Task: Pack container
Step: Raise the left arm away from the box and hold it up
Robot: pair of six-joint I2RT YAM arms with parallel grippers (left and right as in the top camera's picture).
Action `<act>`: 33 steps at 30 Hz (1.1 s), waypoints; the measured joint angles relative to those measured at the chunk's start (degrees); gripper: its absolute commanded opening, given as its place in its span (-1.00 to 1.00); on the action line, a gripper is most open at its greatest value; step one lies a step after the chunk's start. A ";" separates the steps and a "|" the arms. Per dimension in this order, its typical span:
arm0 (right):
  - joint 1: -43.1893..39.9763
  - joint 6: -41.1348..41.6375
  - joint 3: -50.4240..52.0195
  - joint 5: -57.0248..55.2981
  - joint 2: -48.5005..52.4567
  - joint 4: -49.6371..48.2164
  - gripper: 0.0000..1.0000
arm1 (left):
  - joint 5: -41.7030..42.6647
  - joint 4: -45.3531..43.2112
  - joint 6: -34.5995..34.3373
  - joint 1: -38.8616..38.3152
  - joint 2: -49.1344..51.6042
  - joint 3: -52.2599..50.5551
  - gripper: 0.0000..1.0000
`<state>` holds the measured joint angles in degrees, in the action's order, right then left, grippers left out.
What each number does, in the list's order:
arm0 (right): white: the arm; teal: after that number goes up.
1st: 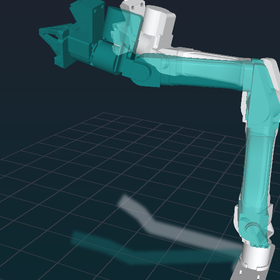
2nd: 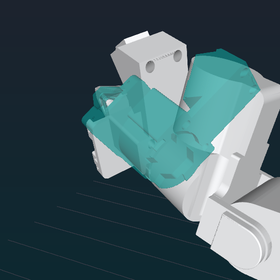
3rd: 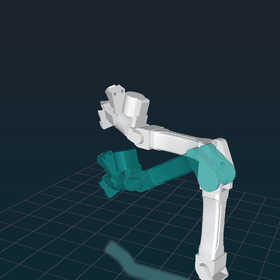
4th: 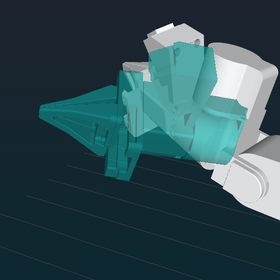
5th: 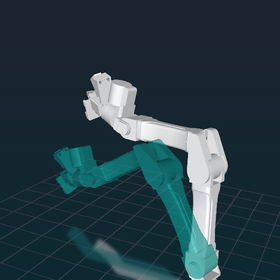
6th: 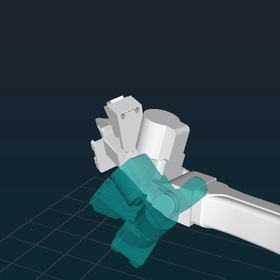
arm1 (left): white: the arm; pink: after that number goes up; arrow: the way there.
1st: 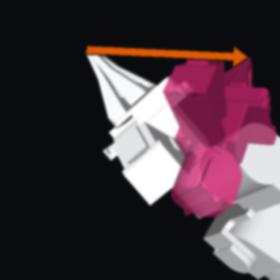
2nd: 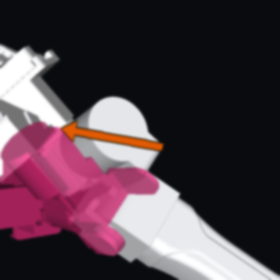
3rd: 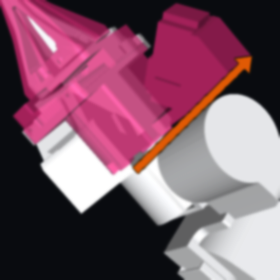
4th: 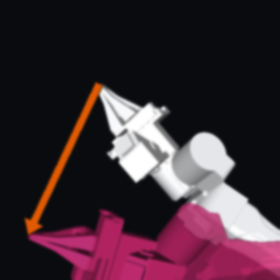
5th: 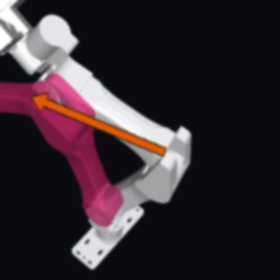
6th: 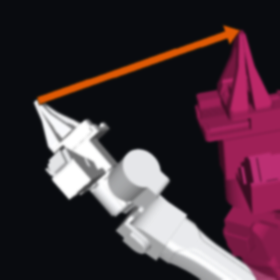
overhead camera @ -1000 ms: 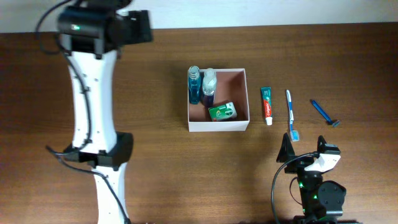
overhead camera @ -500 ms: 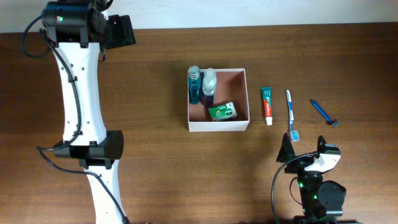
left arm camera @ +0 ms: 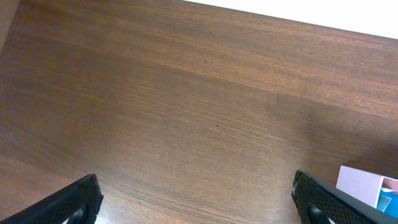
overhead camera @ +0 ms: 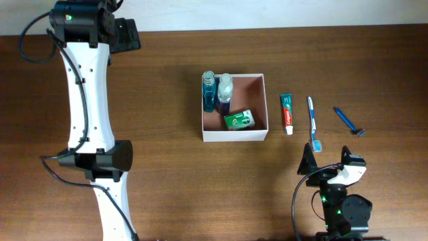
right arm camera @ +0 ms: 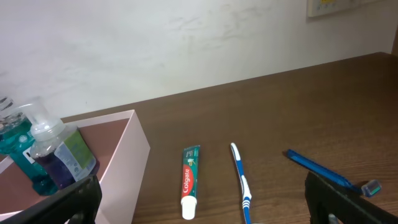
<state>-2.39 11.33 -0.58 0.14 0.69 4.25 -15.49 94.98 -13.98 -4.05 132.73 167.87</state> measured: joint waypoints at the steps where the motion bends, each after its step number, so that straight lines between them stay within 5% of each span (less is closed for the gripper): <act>1: 0.00 0.02 0.00 0.00 0.00 0.00 0.97 | 0.04 0.00 0.00 0.00 0.00 0.00 0.99; 33: 0.00 1.14 0.00 0.74 0.00 -0.09 0.97 | 0.24 0.00 0.00 0.00 0.00 0.00 0.99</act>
<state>-2.39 12.47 -0.58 0.89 0.69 4.16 -15.25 94.98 -13.98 -4.05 132.73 167.87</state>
